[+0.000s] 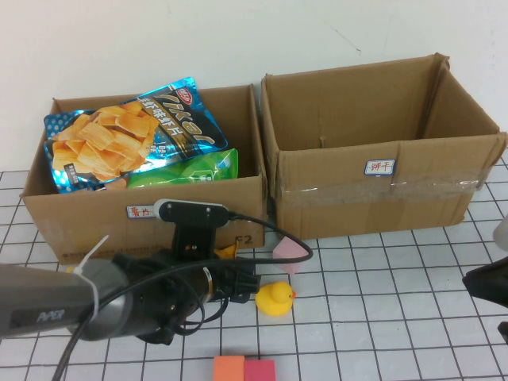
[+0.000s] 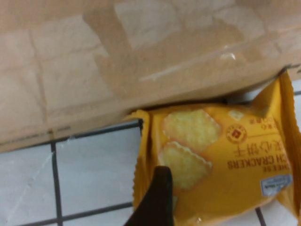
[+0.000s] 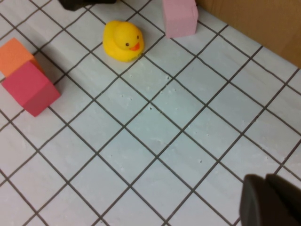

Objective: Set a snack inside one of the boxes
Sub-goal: Pick up the biscuit

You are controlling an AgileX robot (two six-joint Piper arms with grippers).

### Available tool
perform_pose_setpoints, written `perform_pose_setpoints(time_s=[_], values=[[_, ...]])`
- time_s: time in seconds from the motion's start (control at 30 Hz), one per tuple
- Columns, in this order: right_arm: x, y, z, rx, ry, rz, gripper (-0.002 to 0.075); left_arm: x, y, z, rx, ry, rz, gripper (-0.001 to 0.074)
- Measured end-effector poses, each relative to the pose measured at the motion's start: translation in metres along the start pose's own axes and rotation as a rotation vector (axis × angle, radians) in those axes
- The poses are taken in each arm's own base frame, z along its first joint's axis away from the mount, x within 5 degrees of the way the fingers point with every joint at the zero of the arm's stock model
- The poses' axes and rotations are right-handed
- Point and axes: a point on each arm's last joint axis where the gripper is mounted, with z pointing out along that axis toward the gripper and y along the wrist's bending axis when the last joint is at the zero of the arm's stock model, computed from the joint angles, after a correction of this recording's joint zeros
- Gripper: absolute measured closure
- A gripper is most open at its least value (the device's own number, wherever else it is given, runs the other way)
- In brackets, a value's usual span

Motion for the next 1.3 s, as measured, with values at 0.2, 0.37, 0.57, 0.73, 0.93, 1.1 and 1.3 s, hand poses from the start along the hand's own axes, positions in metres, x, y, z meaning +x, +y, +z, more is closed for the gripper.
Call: perform_pose_setpoints(time_s=[0.2,0.37,0.57,0.73,0.93,1.1,1.3], values=[[0.000,0.000,0.000,-0.002,0.001,0.000,0.0727,0.002,0.000,0.005,-0.010,0.007,0.003,0.0112],[0.000,0.000,0.000,-0.003,0.002,0.000,0.0727,0.003,0.000,0.005,-0.010,0.009,0.004,0.0217],[0.000,0.000,0.000,-0.004,0.001,0.001,0.0727,0.003,0.000,0.005,-0.010,0.009,0.004,0.0412],[0.000,0.000,0.000,-0.004,0.001,0.001,0.0727,0.001,-0.001,0.003,-0.003,0.007,-0.001,0.0507],[0.000,0.000,0.000,-0.004,0.001,0.001,0.0727,-0.012,-0.003,-0.015,0.042,-0.022,-0.077,0.0532],[0.000,0.000,0.000,-0.004,0.001,0.001,0.0727,-0.027,-0.008,-0.039,0.122,-0.058,-0.142,0.0535],[0.000,0.000,0.000,-0.004,0.001,0.001,0.0727,-0.026,-0.013,-0.041,0.184,-0.030,-0.145,0.0532]])
